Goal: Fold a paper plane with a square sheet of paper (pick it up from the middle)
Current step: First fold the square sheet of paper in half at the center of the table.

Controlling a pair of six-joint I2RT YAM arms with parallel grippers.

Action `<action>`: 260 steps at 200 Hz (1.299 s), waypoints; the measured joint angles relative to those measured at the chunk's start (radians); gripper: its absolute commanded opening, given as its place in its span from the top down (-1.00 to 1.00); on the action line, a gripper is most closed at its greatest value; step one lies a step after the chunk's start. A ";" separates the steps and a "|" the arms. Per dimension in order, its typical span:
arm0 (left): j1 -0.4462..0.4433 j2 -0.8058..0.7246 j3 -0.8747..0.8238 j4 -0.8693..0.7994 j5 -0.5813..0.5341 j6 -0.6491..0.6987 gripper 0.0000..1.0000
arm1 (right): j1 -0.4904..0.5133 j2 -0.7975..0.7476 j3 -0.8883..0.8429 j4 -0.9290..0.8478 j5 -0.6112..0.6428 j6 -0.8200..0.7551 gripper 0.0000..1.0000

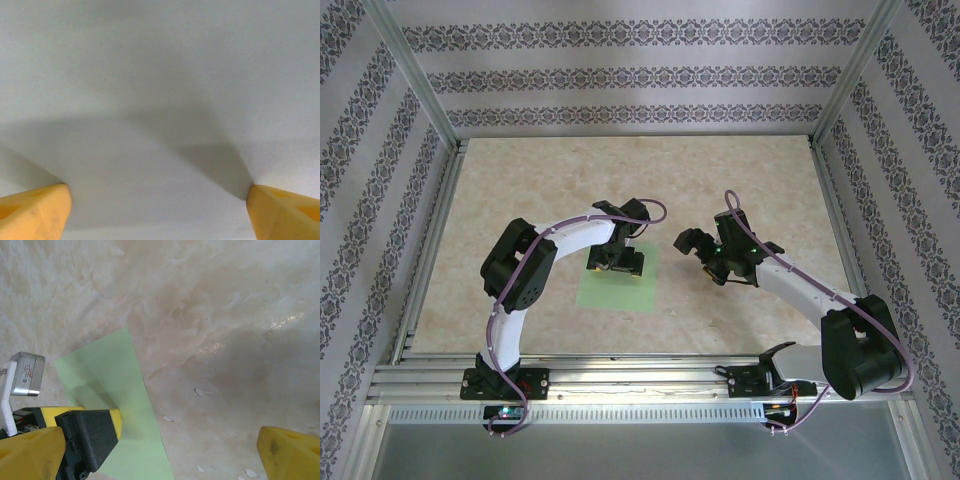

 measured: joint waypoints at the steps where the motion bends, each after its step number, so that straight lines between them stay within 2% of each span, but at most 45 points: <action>1: 0.000 0.000 0.000 0.000 0.000 0.000 -0.81 | 0.000 0.000 0.000 0.000 0.000 0.000 -0.96; 196: 0.000 0.004 0.008 -0.007 -0.005 -0.009 -0.73 | 0.000 0.005 0.000 0.000 0.000 0.000 -0.97; 227: 0.000 0.004 0.010 -0.009 -0.007 -0.008 -0.59 | 0.000 0.005 0.000 0.000 0.000 0.000 -0.96; 260: -0.001 0.004 0.011 -0.009 -0.008 -0.008 -0.53 | 0.000 0.005 0.000 0.000 0.000 0.000 -0.96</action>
